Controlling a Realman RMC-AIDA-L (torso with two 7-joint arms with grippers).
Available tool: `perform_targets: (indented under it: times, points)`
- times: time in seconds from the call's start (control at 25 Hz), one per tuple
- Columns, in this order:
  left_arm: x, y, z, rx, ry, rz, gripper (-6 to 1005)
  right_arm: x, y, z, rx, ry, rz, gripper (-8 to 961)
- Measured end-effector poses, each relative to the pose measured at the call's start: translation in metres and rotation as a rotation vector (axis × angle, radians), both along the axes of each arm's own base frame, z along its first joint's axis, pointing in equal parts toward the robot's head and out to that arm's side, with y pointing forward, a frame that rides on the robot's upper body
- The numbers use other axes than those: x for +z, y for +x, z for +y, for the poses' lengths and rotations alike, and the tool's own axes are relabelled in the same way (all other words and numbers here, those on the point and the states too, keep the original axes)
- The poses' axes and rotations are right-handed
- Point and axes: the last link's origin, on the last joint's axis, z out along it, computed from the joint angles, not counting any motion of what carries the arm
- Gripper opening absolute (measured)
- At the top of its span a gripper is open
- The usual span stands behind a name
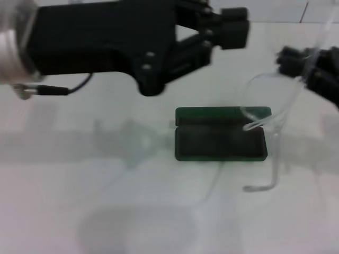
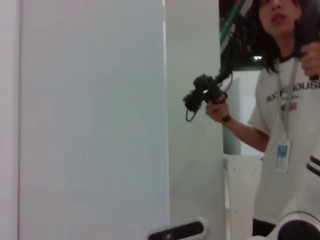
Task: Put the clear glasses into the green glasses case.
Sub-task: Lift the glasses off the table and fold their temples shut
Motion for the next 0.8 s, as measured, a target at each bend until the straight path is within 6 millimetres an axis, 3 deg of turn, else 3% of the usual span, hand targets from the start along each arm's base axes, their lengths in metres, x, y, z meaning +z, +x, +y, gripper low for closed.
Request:
perform_targets:
  times: [0.16,0.36,0.6,0.8]
  points:
    - [0.005,-0.011,0.0,0.023,-0.014,-0.007,71,0.018,0.012,-0.011,-0.026,0.08,0.047,116]
    - [-0.007,-0.029,0.0,0.037,-0.062,0.051,70,0.038,0.021,-0.022,-0.035,0.166,0.137,116]
    - [-0.025,-0.05,-0.009,0.002,-0.177,0.061,70,0.043,0.019,-0.021,-0.033,0.205,0.19,117]
    - [-0.038,-0.054,-0.022,-0.064,-0.261,0.05,69,0.046,0.015,-0.017,-0.024,0.236,0.225,117]
